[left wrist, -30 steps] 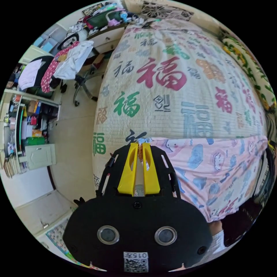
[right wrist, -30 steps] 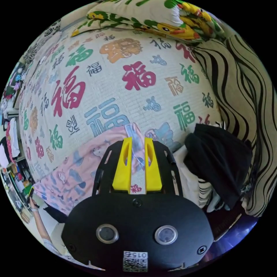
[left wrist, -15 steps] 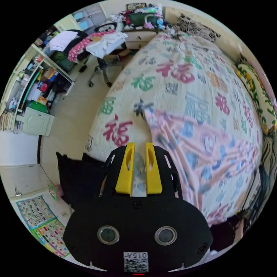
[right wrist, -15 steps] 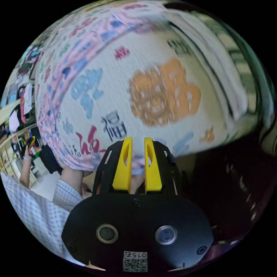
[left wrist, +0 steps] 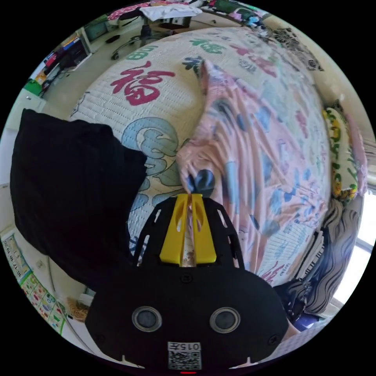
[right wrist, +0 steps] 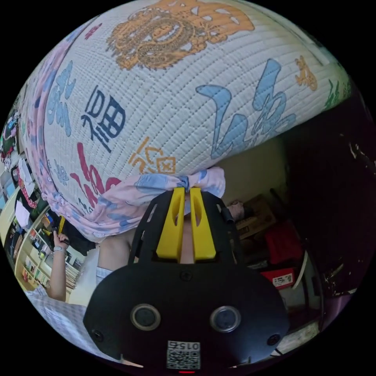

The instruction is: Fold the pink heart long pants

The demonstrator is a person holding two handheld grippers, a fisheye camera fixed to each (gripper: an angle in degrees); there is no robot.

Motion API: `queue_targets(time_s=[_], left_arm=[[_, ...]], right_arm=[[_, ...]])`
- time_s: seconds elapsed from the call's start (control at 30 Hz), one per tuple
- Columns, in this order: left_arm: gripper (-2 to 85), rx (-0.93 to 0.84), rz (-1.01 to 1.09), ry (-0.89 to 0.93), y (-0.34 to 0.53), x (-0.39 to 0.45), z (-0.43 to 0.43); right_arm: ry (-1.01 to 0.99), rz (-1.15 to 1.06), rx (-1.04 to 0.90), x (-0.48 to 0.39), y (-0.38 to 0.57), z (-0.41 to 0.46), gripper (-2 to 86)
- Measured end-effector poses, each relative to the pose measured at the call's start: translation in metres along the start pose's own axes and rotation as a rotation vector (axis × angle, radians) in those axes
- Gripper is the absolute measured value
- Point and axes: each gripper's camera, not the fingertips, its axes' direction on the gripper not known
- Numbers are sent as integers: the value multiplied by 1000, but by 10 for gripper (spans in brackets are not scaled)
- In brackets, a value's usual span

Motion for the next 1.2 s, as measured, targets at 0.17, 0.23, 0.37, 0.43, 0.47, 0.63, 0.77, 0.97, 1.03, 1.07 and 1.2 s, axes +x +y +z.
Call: queue_targets(time_s=[0.17,0.23,0.37,0.43,0.47,0.63,0.77,0.97,1.03,1.07,1.2], left_arm=[[0,91,6,-63,22,-18,-44],[-2,139,-24,-99,38,-35,-63],[-2,217,-83,-85,62,-64,-79],[-2,209,-95,-23,68,-76,-60],[-2,175,-97,-9,68,-78,-50],[7,32,-79,-132,71,-58,-8],[11,67,43,-281,67,-10,-17],[39,61,556,-21,49,169,34],[62,-1,788,168,49,269,77],[67,-32,840,215,51,295,89],[111,-273,1133,461,89,469,176]], right_arm=[[-35,-59,75,11,-7,-76,8],[-7,-117,104,3,-13,-103,8],[44,-266,159,-24,-44,-156,23],[14,-325,100,-35,-72,-155,38],[24,-344,74,-42,-91,-148,48],[145,-342,94,-43,-110,-120,62],[22,-277,208,-2,-90,-109,68],[-154,-184,124,33,-108,-45,83],[-163,-159,110,34,-115,-31,79],[-138,-163,115,33,-117,-26,75],[-179,-232,130,41,-116,-20,53]])
